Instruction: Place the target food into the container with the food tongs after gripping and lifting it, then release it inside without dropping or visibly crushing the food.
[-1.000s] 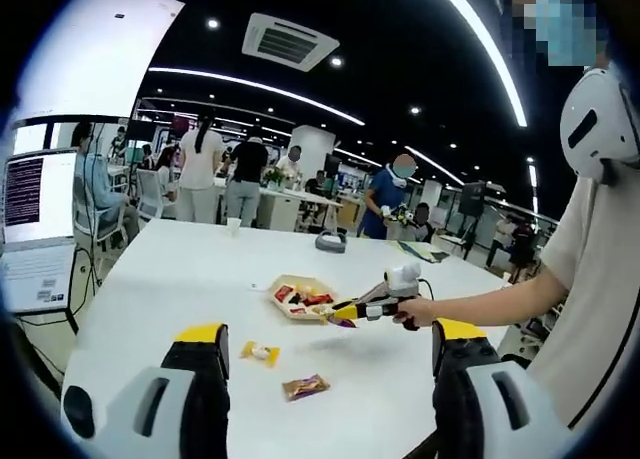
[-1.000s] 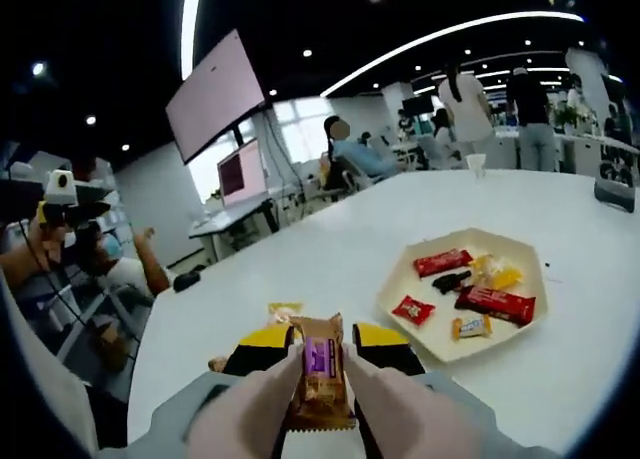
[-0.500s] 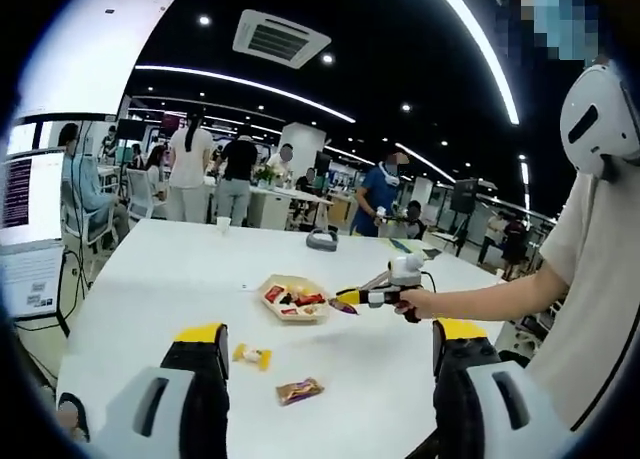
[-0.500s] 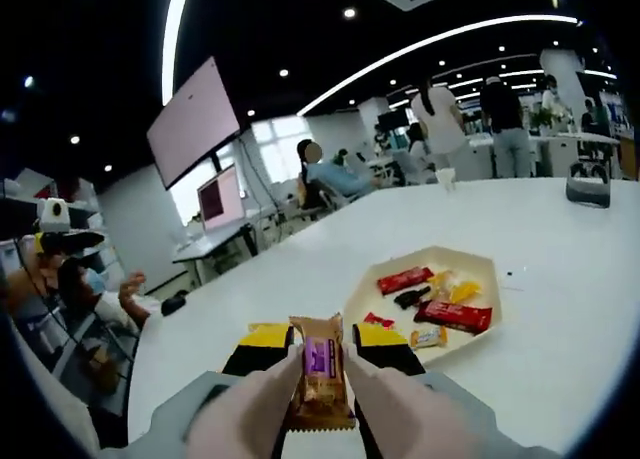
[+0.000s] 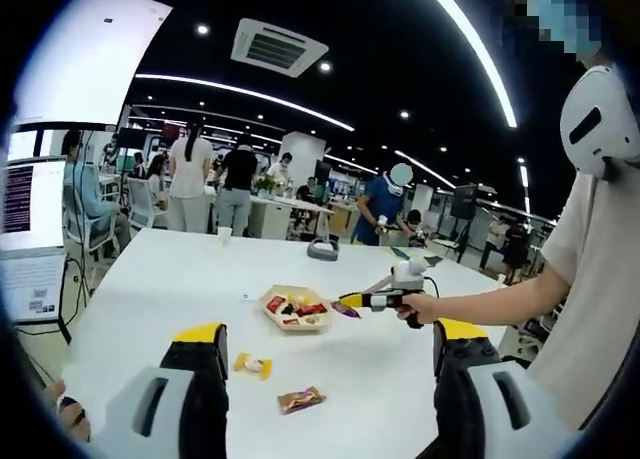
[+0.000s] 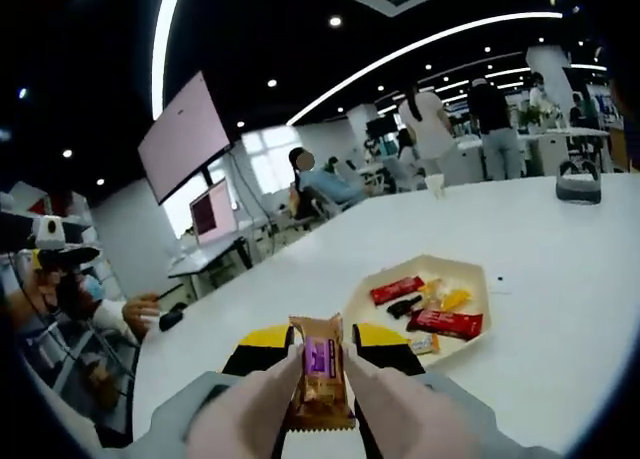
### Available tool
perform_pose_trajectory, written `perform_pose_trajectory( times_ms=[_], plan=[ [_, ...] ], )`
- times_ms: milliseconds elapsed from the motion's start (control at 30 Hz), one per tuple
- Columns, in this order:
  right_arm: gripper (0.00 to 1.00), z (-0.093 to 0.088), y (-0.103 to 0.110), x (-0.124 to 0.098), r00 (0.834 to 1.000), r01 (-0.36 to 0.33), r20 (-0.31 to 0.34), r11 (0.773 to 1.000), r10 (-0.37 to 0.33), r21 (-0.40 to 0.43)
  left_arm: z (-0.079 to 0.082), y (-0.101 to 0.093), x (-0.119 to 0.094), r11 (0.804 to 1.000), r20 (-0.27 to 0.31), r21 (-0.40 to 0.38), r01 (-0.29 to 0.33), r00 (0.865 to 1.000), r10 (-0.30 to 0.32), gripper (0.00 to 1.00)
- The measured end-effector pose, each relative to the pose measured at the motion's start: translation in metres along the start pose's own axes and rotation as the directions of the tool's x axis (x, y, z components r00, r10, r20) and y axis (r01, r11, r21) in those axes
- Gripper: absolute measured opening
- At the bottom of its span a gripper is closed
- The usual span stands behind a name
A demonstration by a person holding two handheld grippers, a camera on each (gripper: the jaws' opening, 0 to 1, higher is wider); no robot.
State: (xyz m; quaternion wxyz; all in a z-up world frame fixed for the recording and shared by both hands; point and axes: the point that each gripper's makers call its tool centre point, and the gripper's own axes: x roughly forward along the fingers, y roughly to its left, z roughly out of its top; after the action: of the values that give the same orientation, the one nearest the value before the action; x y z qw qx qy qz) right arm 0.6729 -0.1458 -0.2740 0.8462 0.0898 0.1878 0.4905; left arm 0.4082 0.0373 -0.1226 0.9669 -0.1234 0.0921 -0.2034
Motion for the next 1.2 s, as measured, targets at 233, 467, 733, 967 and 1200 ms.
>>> perform_pose_trajectory(
  times_ms=[233,467,733,967,1200],
  plan=[
    [0.22,-0.001,0.002,0.004,1.000,-0.009,-0.006,1.000,0.009,0.025,-0.002,0.003,-0.003,0.999,-0.009,0.036,0.005,1.000,-0.005,0.83],
    [0.22,0.001,0.014,0.008,1.000,-0.024,-0.005,1.000,0.024,0.015,-0.007,0.007,-0.005,1.000,-0.009,0.018,-0.004,1.000,0.004,0.84],
    [0.22,0.013,0.015,0.005,1.000,-0.022,0.019,1.000,0.023,-0.014,-0.013,0.002,-0.006,1.000,-0.026,0.000,-0.013,1.000,0.013,0.84],
    [0.22,0.024,0.012,0.004,0.999,-0.009,0.050,1.000,0.011,-0.026,-0.010,-0.002,-0.011,0.999,-0.012,0.003,-0.033,0.999,0.033,0.85],
    [0.22,0.048,-0.006,-0.006,0.984,0.099,0.145,0.995,-0.101,0.025,-0.007,-0.013,0.005,0.998,-0.027,0.043,0.042,0.999,-0.041,0.85]
  ],
)
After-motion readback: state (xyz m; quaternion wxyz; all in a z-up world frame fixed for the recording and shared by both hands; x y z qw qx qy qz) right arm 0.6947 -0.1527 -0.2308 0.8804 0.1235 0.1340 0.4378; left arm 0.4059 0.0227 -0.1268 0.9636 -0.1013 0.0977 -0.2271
